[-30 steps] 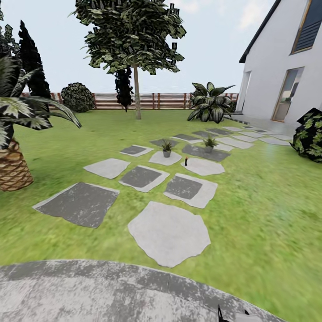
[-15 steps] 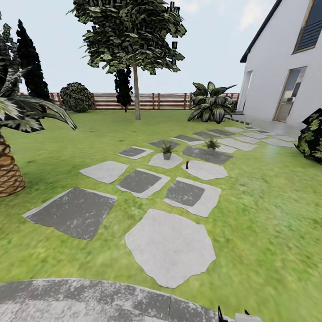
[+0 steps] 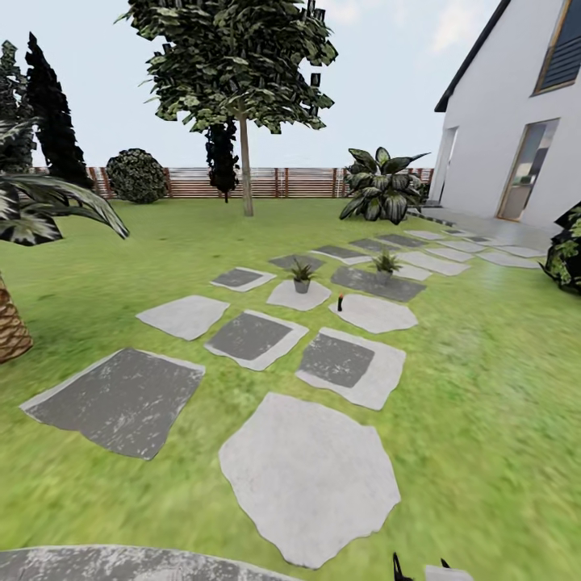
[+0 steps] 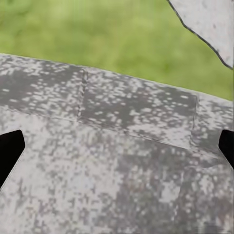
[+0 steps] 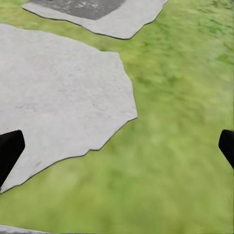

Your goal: Pick up the pesticide atomizer in the garden and spray insectifuge to fully cover both potted plants in the garden.

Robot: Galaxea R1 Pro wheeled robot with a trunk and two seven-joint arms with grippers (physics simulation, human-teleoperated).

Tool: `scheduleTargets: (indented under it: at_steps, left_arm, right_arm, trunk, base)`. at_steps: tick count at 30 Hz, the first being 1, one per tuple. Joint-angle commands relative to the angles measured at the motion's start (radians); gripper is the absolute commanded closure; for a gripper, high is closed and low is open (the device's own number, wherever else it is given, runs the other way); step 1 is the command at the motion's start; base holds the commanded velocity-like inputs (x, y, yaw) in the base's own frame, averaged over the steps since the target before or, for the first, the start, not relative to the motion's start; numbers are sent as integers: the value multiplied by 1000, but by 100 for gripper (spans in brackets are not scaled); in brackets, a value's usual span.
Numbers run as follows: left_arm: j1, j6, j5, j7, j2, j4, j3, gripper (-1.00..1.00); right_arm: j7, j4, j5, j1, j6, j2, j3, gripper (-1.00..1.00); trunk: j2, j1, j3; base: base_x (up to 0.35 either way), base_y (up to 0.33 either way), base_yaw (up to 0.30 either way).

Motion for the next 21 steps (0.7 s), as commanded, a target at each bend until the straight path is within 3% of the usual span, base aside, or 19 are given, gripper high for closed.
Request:
scheduleTargets:
  at_steps: [1, 21]
  left_arm:
    - [-1, -3, 10, 0, 0, 1, -2, -100]
    - [-1, -3, 10, 0, 0, 1, -2, -100]
  right_arm:
    - [-3, 1, 2, -1, -2, 0, 1, -100]
    - [-3, 1, 2, -1, -2, 0, 1, -100]
  trunk:
    - [0, 0, -1]
    - [0, 0, -1]
  base:
    - [339, 0, 0]
    - [339, 0, 0]
